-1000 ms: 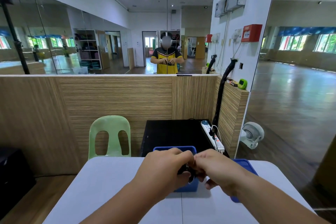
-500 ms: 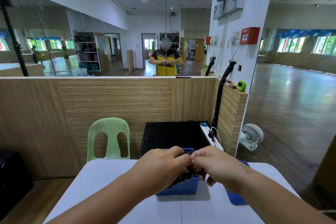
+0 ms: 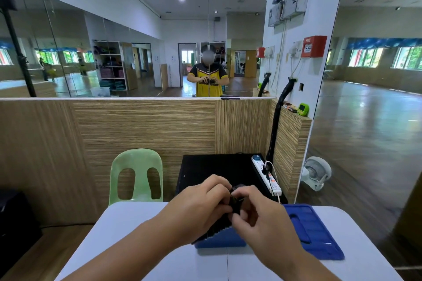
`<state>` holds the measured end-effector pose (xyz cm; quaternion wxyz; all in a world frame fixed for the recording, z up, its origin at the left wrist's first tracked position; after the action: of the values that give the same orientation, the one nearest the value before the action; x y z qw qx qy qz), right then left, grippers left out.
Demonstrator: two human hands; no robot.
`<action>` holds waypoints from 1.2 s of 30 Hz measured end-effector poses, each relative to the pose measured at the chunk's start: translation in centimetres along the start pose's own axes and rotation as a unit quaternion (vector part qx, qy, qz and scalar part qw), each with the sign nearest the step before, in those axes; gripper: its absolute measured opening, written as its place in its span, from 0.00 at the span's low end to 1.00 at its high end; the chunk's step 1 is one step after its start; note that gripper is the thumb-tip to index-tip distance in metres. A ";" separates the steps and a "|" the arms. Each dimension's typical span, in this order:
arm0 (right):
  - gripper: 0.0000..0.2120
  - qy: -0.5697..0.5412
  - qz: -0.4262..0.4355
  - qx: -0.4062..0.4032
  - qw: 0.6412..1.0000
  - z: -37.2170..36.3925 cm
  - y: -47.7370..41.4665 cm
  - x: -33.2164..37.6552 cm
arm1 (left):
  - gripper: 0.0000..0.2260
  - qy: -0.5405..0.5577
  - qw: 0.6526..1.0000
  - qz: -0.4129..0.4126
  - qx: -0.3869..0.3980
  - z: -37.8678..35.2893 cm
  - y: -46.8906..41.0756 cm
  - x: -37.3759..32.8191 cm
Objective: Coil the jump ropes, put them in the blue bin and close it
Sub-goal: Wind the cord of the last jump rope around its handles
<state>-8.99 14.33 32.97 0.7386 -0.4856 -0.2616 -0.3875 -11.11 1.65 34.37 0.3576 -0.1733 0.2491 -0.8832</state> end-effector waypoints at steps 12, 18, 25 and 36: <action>0.05 0.153 0.120 -0.054 0.979 -0.5 -0.5 2.4 | 0.06 0.153 0.984 0.082 0.030 -0.1 0.2 1.2; 0.05 0.152 0.110 -0.030 0.982 -0.9 -1.2 1.7 | 0.05 0.166 0.981 0.092 0.049 -0.5 0.6 1.6; 0.06 0.127 0.121 -0.007 0.985 -1.2 -1.0 1.1 | 0.05 0.186 0.975 0.096 0.074 -0.9 0.9 1.7; 0.07 0.200 0.197 -0.040 0.959 -0.8 -0.9 1.4 | 0.17 0.250 0.942 0.204 0.096 -1.6 0.9 1.3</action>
<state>-8.95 12.93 34.20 0.8173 -0.4694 0.0082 -0.3342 -12.30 0.67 32.75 0.4718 0.1425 0.2745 -0.8257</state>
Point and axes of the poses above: each hand's wrist, its own y-axis away from the middle knuckle, its own z-axis out of the back of the hand, x = y × z, the point moved 9 cm from there along -y, towards the middle knuckle, and after that the axes turned 14 degrees about -y, right-handed, at the moved point
